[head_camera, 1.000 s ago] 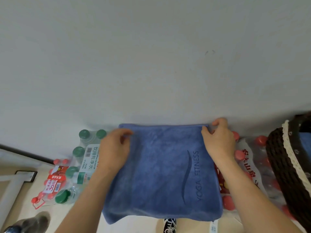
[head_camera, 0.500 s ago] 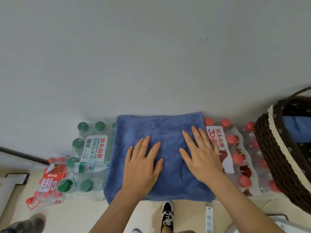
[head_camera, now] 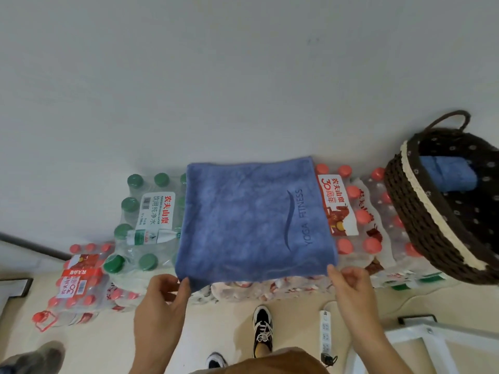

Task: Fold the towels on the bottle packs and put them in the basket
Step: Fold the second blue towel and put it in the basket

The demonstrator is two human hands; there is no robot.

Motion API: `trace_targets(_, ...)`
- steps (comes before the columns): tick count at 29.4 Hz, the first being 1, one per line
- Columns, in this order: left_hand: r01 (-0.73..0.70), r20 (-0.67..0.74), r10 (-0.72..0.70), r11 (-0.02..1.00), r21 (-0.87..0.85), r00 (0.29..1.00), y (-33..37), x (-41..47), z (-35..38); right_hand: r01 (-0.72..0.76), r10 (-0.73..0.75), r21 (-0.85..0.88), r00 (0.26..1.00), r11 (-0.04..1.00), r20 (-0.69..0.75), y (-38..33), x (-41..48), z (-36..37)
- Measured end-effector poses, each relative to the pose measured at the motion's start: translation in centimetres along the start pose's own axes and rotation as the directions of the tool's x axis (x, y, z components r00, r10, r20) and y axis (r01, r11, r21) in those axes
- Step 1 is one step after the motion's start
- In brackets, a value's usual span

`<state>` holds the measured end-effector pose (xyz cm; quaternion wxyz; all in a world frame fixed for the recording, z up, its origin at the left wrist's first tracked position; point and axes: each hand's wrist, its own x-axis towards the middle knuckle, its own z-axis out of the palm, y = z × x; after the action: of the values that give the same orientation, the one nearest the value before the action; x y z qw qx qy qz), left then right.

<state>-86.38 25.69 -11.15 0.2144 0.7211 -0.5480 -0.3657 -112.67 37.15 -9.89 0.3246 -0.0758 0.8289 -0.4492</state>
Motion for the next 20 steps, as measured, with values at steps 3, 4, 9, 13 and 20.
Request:
trace_targets(3, 0.104, 0.073, -0.09, 0.971, -0.214, 0.993, -0.7, 0.1, 0.3, -0.317, 0.253, 0.287, 0.938, 0.904, 0.238, 1.3, 0.3, 1.0)
trace_targets(4, 0.131, 0.094, -0.109, 0.953, -0.272, 0.99, -0.8, 0.0, 0.4, -0.37, 0.268, 0.348, 0.913, 0.861, 0.308, 1.4, 0.5, 1.3)
trace_targets(9, 0.183, 0.195, -0.112, 0.901, -0.393, 0.974, -1.5, 0.0, 0.7, -0.382, 0.241, 0.433, 0.907, 0.816, 0.347, 1.1, 0.7, 1.9)
trace_targets(13, 0.304, 0.32, -0.147, 0.796, -0.523, 0.936, -1.7, 0.1, 0.5, -0.398, 0.252, 0.471, 0.905, 0.787, 0.343, 1.8, 0.9, 1.4)
trace_targets(20, 0.363, 0.405, -0.092, 0.652, -0.666, 0.909, -2.1, -0.4, -0.7, -0.468, 0.27, 0.574, 0.877, 0.672, 0.399, 2.6, 0.9, 1.4)
